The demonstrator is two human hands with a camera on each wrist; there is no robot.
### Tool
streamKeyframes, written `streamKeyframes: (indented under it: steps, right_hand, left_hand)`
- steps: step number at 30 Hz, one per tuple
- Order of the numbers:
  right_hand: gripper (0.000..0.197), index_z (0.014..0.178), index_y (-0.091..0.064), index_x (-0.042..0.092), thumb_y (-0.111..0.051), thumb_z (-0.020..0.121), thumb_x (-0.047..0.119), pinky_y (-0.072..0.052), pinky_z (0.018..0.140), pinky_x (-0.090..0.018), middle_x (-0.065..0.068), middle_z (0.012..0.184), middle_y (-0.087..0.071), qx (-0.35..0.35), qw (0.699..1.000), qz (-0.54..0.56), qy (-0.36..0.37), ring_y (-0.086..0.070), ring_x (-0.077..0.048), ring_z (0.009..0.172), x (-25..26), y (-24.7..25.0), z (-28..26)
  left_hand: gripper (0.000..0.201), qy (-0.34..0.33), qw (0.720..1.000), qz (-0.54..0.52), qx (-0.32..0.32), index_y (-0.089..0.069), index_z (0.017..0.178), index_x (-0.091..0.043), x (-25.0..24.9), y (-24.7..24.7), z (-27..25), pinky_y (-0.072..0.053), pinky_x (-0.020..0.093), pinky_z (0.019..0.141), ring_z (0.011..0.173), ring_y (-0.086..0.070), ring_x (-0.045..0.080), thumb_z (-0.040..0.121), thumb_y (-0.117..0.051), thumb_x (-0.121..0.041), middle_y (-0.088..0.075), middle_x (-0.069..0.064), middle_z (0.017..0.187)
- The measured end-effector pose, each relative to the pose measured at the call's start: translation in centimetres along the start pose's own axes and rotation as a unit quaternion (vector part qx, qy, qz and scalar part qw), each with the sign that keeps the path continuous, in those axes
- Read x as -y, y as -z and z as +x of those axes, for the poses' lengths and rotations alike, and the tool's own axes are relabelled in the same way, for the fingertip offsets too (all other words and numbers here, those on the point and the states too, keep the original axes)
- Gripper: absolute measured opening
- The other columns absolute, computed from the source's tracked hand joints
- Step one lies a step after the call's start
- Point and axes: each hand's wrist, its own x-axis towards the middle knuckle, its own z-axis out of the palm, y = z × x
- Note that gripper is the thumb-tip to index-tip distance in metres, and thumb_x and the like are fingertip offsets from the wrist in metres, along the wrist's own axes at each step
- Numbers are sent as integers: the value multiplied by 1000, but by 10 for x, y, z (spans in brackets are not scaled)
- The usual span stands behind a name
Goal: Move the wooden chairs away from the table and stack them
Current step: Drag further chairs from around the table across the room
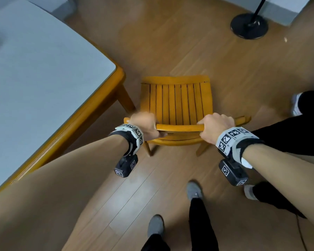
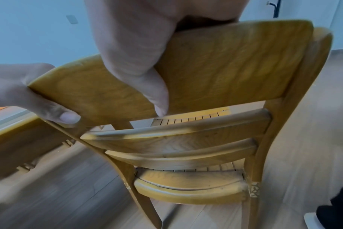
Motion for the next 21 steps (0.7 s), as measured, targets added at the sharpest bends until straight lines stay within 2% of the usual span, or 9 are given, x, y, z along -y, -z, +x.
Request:
streamKeyframes:
  steps: [4, 7, 12, 16, 18, 21]
  right_hand:
    - [23, 106, -73, 38, -62, 89, 28, -39, 73, -34, 2, 86, -65, 12, 999, -18, 30, -55, -24, 78, -29, 36, 55]
    - [29, 109, -73, 41, -61, 87, 27, -44, 76, -34, 5, 88, -65, 22, 999, -28, 32, -58, -26, 88, -51, 68, 103]
    - [34, 109, -73, 45, -59, 85, 25, -49, 82, -34, 5, 97, -67, 3, 999, -43, 32, -57, -25, 100, -74, 118, 178]
    - [35, 111, -73, 44, -60, 84, 26, -50, 84, -35, 4, 102, -69, -12, 997, -55, 50, -58, -26, 101, -77, 149, 246]
    - [35, 110, -73, 44, -60, 84, 25, -52, 82, -35, 5, 99, -69, -11, 996, -57, 60, -60, -26, 97, -72, 163, 281]
    - [32, 102, -75, 42, -58, 83, 23, -50, 71, -31, 6, 86, -68, 1, 995, -64, 75, -60, -25, 82, -59, 182, 337]
  left_hand:
    - [60, 26, 1000, -13, 4, -75, 89, -27, -18, 30, 43, -56, 34, 71, 71, -62, 18, 71, -56, -81, -66, -6, 76]
    - [60, 49, 998, -24, -8, -71, 85, -23, -32, 59, 75, -50, 32, 68, 73, -59, 20, 72, -56, -80, -62, -4, 76]
    - [63, 60, 997, -44, -23, -72, 86, -23, -41, 102, 137, -49, 32, 69, 77, -58, 24, 72, -52, -82, -63, -1, 82]
    - [60, 66, 997, -37, -34, -70, 80, -21, -26, 135, 193, -45, 31, 67, 73, -55, 25, 74, -54, -78, -59, 0, 78]
    - [58, 81, 995, -44, -34, -70, 77, -19, -13, 151, 221, -44, 31, 66, 73, -56, 26, 74, -55, -76, -58, 0, 76]
    - [58, 101, 993, -47, -33, -68, 77, -18, 11, 173, 265, -45, 30, 65, 73, -58, 25, 74, -56, -75, -56, -3, 71]
